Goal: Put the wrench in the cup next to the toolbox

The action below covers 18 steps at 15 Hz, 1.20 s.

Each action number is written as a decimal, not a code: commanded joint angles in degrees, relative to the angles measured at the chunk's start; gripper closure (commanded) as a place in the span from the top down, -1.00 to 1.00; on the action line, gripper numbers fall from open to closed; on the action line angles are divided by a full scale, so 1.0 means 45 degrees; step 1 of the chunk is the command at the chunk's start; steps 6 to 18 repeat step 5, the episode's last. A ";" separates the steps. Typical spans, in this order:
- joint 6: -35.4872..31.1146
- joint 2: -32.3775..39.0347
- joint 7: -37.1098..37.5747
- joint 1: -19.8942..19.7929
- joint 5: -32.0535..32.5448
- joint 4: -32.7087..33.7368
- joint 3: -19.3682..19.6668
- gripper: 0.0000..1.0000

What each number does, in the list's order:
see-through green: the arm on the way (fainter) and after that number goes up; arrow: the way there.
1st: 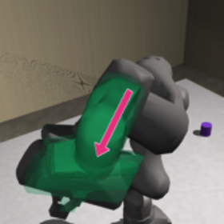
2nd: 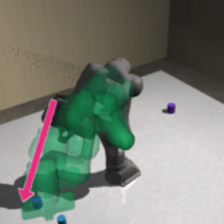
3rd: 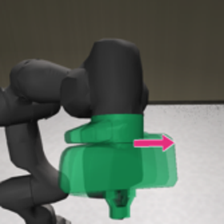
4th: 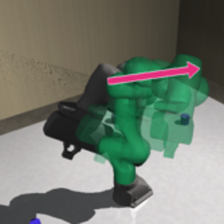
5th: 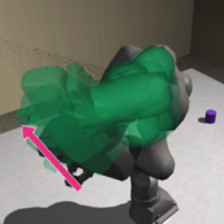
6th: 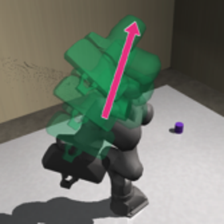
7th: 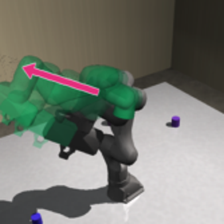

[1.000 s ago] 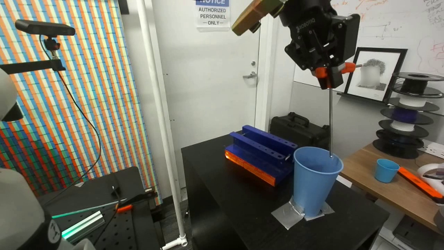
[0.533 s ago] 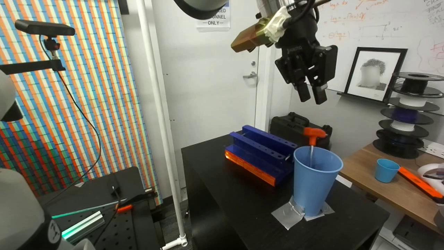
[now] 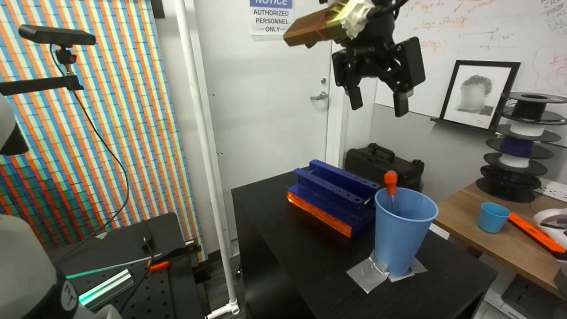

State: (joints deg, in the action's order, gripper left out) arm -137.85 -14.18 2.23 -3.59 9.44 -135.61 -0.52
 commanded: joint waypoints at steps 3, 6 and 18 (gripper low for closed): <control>0.1850 -0.0924 -0.1900 0.0551 -0.1364 0.0221 0.0365 1.00; 0.2641 -0.1385 -0.2429 0.0707 -0.1733 0.0314 0.0495 0.98; 0.2641 -0.1385 -0.2429 0.0707 -0.1733 0.0314 0.0495 0.98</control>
